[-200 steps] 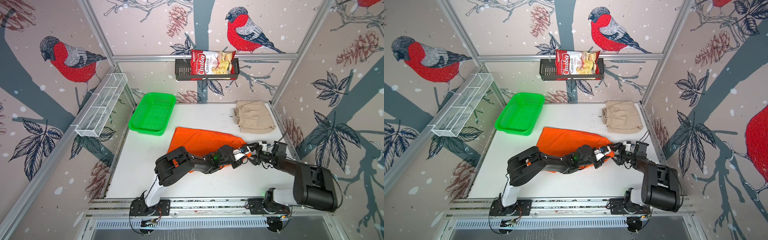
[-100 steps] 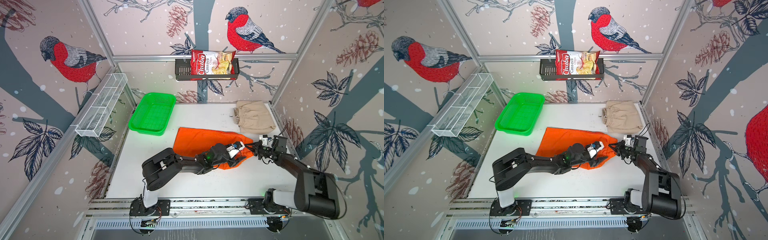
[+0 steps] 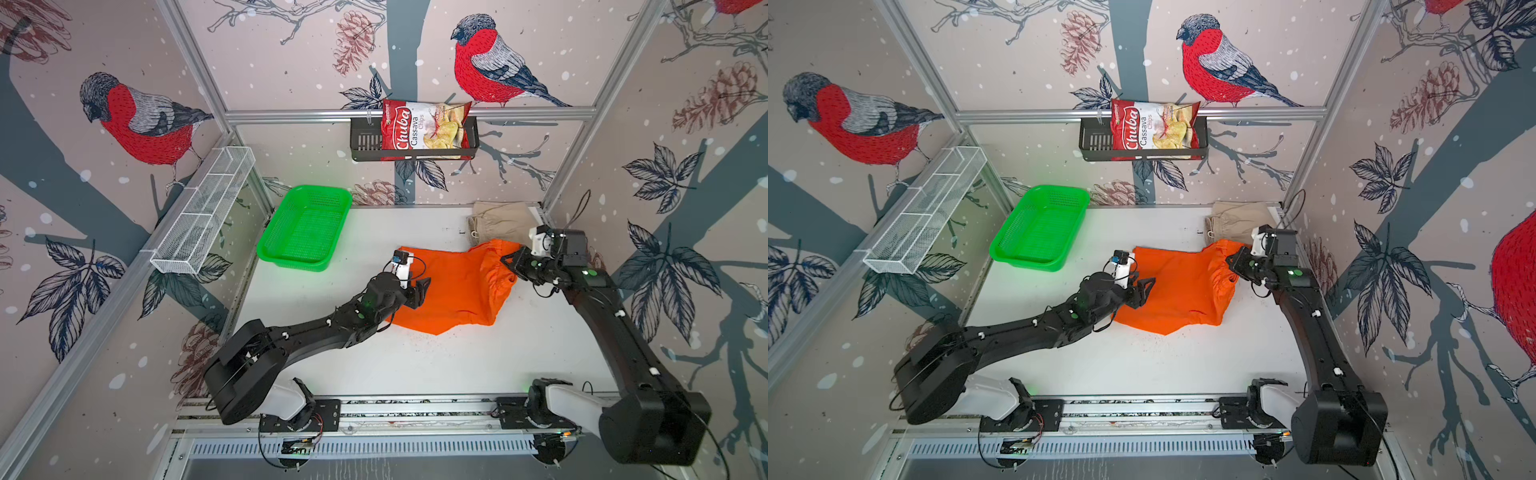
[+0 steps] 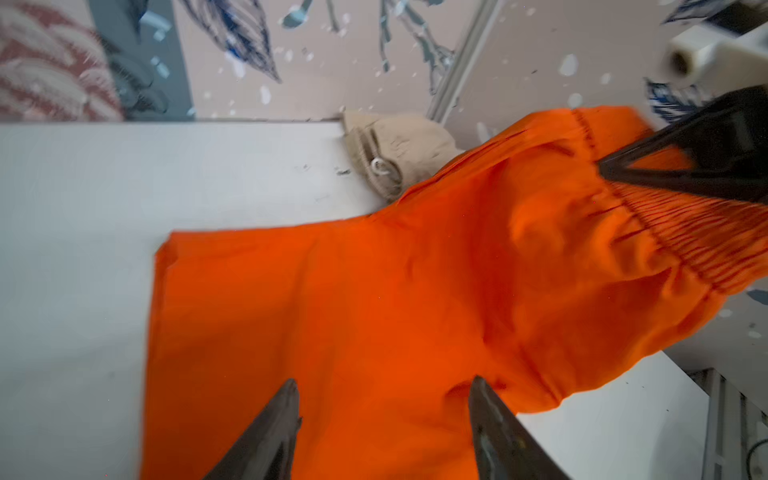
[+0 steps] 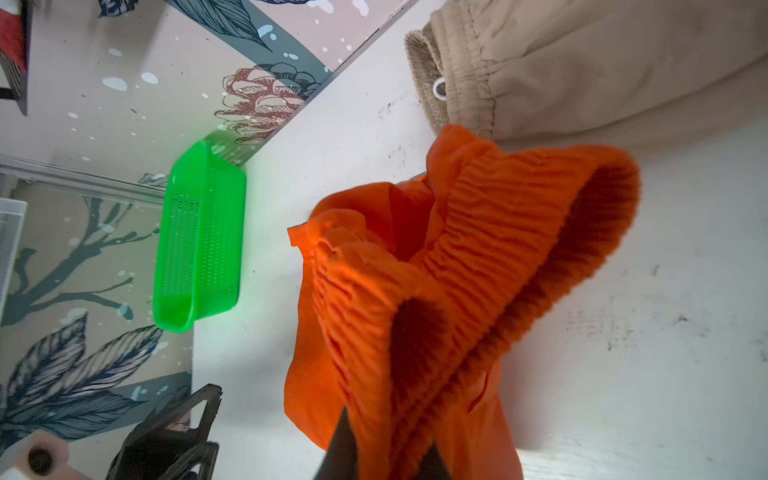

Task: Fold and stack the shorts

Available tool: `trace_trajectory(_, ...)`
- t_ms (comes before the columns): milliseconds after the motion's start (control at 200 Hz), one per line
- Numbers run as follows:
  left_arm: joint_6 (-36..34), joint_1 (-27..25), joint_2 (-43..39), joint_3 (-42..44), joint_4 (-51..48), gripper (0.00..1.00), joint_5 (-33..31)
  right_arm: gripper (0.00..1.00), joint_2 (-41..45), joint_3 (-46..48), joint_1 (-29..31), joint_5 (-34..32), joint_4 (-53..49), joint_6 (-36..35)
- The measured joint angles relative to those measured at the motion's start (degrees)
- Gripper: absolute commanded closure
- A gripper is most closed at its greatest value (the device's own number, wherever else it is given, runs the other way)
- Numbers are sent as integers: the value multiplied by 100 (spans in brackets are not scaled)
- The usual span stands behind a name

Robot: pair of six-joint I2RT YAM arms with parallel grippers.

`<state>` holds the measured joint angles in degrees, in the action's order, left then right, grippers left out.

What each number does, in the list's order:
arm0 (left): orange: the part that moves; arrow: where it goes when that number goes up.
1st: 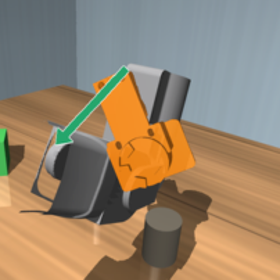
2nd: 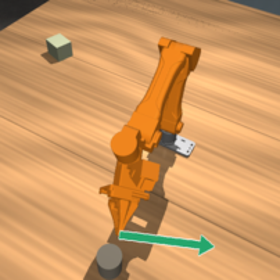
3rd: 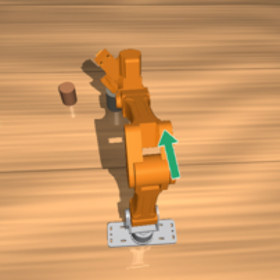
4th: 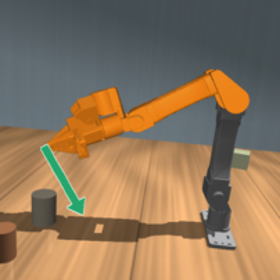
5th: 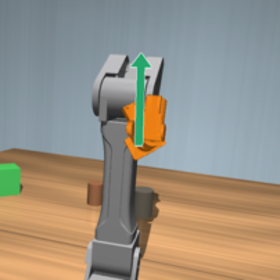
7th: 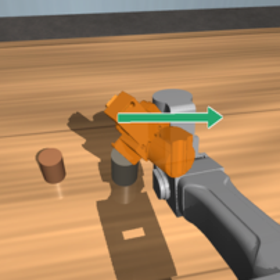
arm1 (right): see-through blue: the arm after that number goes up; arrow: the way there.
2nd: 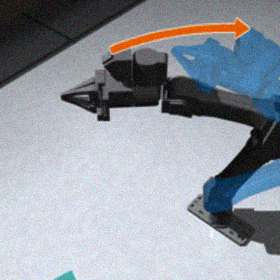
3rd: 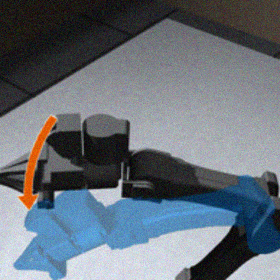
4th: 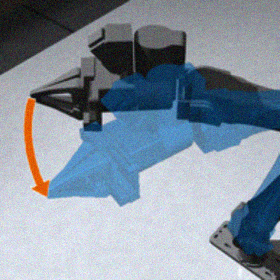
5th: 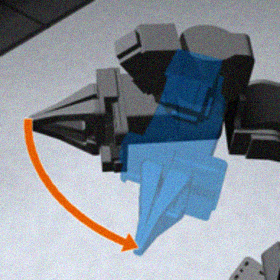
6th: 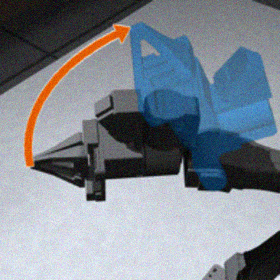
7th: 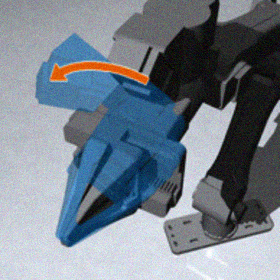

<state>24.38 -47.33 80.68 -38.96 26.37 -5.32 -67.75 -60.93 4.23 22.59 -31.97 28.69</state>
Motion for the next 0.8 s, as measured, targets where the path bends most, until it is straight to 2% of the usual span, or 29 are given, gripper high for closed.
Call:
trace_trajectory(130,511,376,-87,496,-310,43,-114,93,-461,-678,758,-636,-267,0)
trace_trajectory(355,1025,671,92,1075,-210,49,-61,92,-1147,-1405,1908,-1738,-409,313)
trace_trajectory(630,1158,758,822,1038,-142,63,90,91,-1611,-1827,2706,-2658,-492,632)
trace_trajectory(720,1158,761,1099,960,-66,71,114,91,-1764,-1910,2927,-2815,-481,741)
trace_trajectory(800,1169,772,1311,846,72,74,133,91,-1958,-1991,3126,-2916,-466,769)
